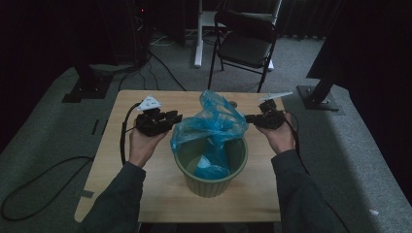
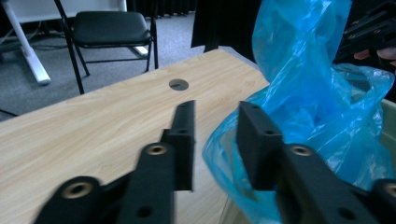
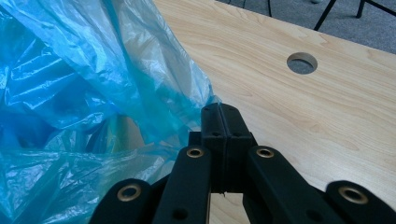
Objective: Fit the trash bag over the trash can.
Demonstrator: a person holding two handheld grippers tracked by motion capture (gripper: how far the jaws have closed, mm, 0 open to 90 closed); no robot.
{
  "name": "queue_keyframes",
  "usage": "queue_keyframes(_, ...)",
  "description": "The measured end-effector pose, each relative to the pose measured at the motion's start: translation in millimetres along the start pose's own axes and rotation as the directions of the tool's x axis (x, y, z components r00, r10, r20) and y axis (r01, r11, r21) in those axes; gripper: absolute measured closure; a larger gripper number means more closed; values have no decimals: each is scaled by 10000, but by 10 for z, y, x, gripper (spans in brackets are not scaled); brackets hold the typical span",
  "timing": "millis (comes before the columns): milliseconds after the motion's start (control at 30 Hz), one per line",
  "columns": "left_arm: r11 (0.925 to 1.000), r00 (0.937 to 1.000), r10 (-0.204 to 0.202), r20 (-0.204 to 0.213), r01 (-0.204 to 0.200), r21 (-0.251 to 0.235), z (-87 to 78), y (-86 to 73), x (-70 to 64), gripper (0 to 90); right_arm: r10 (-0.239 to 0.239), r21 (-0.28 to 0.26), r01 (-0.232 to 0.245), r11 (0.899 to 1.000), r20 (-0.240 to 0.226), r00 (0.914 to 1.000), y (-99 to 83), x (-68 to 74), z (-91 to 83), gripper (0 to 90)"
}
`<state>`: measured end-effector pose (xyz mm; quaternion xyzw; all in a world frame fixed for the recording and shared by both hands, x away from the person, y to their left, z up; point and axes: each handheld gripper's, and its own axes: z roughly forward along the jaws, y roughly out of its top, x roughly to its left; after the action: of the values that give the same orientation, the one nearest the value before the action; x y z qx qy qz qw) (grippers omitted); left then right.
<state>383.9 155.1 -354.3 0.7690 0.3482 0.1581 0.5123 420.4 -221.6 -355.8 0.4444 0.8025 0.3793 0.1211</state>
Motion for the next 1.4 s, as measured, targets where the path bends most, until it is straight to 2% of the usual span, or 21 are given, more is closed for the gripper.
queue_keyframes(67,9995,9988,292,394,-288,-130,22,28,-38,595,-13,-1,13,10000,-9,10000,-2,0,5,900)
queue_keyframes(133,9985,9959,531,730,-537,73,84,66,-88,532,-16,7,16,10000,-26,10000,-6,2,10,900)
queue_keyframes(233,9976,9974,478,533,-504,478,169,86,-100,498,-16,10,16,10000,-35,10000,-6,7,18,900)
queue_keyframes(300,9975,9978,380,536,-411,571,199,86,-89,495,-27,14,27,10000,-53,10000,-7,12,19,900)
queue_keyframes(333,9971,9991,143,401,-172,738,252,79,-71,496,-71,23,71,10000,-63,10000,-8,13,20,900)
queue_keyframes(400,9959,9991,34,425,-72,907,289,71,-56,547,-82,35,82,10000,-64,9999,-11,14,18,900)
queue_keyframes(500,9943,9993,-28,381,-13,1068,308,64,-50,763,-54,33,54,10000,-55,10000,-24,2,11,900)
queue_keyframes(533,9943,9993,-28,381,-13,1068,308,64,-50,818,-54,33,54,10000,-55,10000,-24,2,11,900)
queue_keyframes(567,9939,9994,-64,332,27,1100,304,63,-45,818,-24,44,24,10000,-55,10000,-30,-3,9,900)
queue_keyframes(600,9934,9993,-57,377,13,1150,301,63,-40,900,20,64,-20,10000,-38,10000,-43,-16,8,900)
queue_keyframes(633,9919,9989,-16,468,-44,1268,302,62,-40,900,36,74,-36,10000,-27,10000,-53,-24,9,900)
queue_keyframes(700,9898,9993,285,233,-315,1389,294,52,-62,900,86,137,-85,9999,-21,10000,-74,-37,13,900)
queue_keyframes(933,9894,9995,110,-301,-65,1451,240,3,29,900,263,422,-263,9988,-2,9997,-193,-73,45,900)
queue_keyframes(1067,9900,9987,-154,-488,221,1392,201,-39,103,900,320,636,-319,9975,-10,9995,-297,-97,55,900)
queue_keyframes(1233,9873,9954,-490,-819,607,1465,173,-119,191,900,284,868,-278,9958,-53,9996,-400,-90,51,900)
queue_keyframes(1400,9848,9913,-851,-1000,990,1430,145,-177,269,900,254,867,-250,9959,-32,9997,-456,-101,-1,900)
